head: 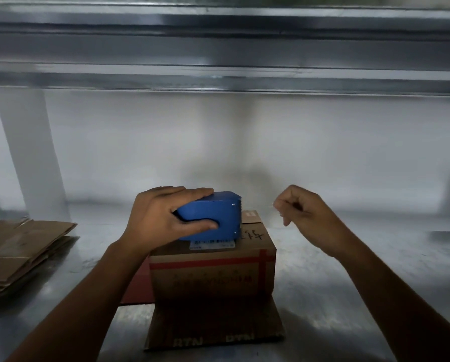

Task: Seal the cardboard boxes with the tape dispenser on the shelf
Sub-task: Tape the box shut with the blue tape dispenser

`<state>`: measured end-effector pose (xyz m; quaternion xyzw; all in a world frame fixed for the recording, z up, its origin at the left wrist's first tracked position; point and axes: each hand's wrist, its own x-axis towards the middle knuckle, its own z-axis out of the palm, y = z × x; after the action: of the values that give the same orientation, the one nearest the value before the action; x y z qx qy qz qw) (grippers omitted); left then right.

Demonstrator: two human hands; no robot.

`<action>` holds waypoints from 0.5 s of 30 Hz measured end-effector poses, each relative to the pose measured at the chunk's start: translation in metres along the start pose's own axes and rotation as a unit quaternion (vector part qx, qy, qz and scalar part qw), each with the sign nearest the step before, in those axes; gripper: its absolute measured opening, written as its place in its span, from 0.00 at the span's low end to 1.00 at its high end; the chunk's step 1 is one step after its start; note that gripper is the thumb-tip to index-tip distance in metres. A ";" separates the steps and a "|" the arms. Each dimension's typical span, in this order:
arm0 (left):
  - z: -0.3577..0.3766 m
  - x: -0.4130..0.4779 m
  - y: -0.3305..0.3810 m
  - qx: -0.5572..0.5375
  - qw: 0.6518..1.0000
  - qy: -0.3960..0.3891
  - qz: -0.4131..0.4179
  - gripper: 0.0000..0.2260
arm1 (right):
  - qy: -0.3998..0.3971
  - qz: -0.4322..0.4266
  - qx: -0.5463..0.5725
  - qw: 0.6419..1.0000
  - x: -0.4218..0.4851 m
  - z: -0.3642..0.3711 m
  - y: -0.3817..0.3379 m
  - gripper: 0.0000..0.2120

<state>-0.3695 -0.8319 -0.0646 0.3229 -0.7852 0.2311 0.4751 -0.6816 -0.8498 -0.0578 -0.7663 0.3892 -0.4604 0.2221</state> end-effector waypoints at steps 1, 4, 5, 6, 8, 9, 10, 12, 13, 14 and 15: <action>-0.001 0.001 -0.001 0.006 1.000 0.007 -0.007 0.26 | 0.005 0.003 0.013 1.000 0.001 0.005 0.001 0.07; -0.009 0.003 -0.007 0.008 0.999 0.015 -0.030 0.27 | 0.006 0.021 0.073 0.997 0.003 0.017 0.001 0.07; -0.012 0.003 -0.009 0.008 0.999 0.012 -0.038 0.27 | 0.003 0.032 0.099 0.995 0.003 0.020 0.001 0.08; -0.015 0.003 -0.010 0.011 0.999 0.008 -0.045 0.27 | 0.000 0.042 0.124 0.991 0.002 0.023 0.001 0.08; -0.019 0.002 -0.013 0.011 0.998 -0.011 -0.056 0.27 | 0.001 0.069 0.167 0.984 0.002 0.030 0.000 0.07; -0.019 0.001 -0.013 0.003 0.998 -0.025 -0.064 0.27 | 0.007 0.084 0.186 0.979 0.003 0.032 0.000 0.07; -0.019 0.001 -0.013 -0.008 0.997 -0.038 -0.074 0.27 | 0.014 0.100 0.201 0.974 0.004 0.033 -0.001 0.07; -0.017 0.000 -0.010 -0.019 0.995 -0.051 -0.084 0.27 | 0.019 0.133 0.214 0.967 0.005 0.033 -0.001 0.06; -0.016 -0.001 -0.009 -0.019 0.995 -0.053 -0.084 0.27 | 0.017 0.149 0.215 0.965 0.006 0.032 -0.001 0.06; -0.015 -0.001 -0.009 -0.019 0.995 -0.054 -0.083 0.27 | 0.014 0.164 0.218 0.962 0.006 0.032 -0.001 0.06; -0.014 -0.001 -0.008 -0.018 0.995 -0.056 -0.080 0.27 | 0.010 0.178 0.222 0.959 0.006 0.032 0.000 0.06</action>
<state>-0.3544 -0.8276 -0.0591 0.3880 -0.7865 0.1597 0.4532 -0.6516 -0.8551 -0.0696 -0.6115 0.4094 -0.4957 0.4612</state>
